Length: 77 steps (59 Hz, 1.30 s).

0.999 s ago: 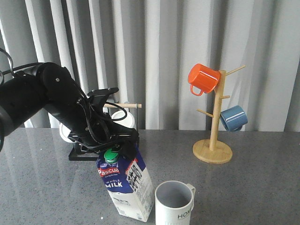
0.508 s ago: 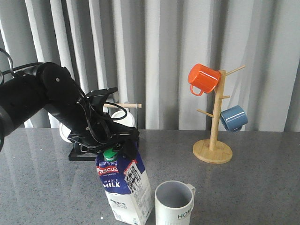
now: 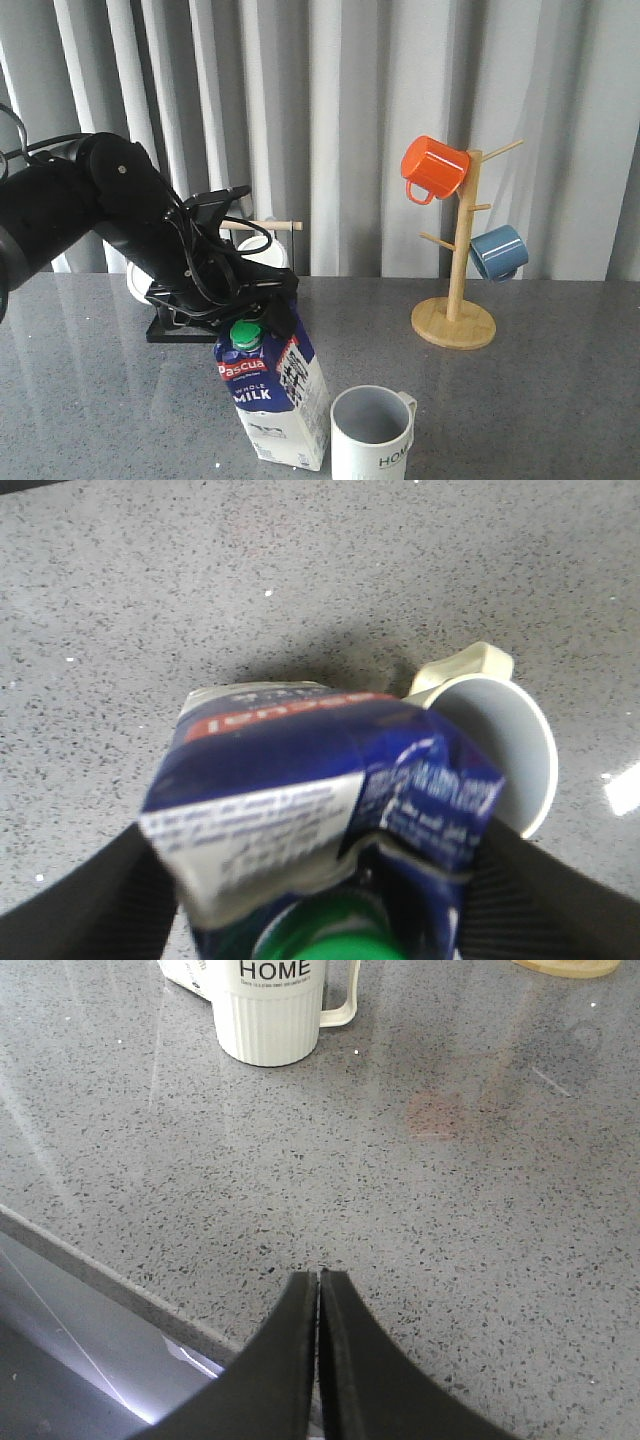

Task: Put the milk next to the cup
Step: 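Carry the milk carton beside the white mug and lower it, then open the left gripper and raise it away from the carton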

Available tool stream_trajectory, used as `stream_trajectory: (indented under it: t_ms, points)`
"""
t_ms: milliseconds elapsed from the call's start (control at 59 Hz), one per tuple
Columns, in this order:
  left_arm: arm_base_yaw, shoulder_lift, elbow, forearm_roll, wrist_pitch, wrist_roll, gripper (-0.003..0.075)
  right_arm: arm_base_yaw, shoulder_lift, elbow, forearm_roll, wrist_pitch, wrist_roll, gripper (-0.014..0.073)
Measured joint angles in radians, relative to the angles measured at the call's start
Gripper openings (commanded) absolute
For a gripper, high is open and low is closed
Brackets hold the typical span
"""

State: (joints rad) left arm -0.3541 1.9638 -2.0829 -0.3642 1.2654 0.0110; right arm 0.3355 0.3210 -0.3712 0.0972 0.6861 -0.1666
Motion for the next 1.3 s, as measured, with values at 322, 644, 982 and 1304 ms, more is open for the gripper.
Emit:
stream_trajectory:
  t_ms: [322,644,982,1304]
  points:
    - [-0.001,0.0,0.0,-0.013,0.0,-0.001,0.0582,0.0,0.0,0.0,0.0,0.0,0.0,-0.0006]
    - [-0.001,-0.029,0.0,-0.01,0.0,-0.001,0.0582,0.0,0.0,0.0,0.0,0.0,0.0,-0.0006]
    - [-0.001,-0.153,0.0,-0.007,0.001,-0.003,0.058,0.0,0.0,0.0,0.0,0.0,0.0,-0.0006]
    - [-0.001,-0.395,0.0,-0.008,0.004,0.024,0.0538,0.0,0.0,0.0,0.0,0.001,0.0,-0.0006]
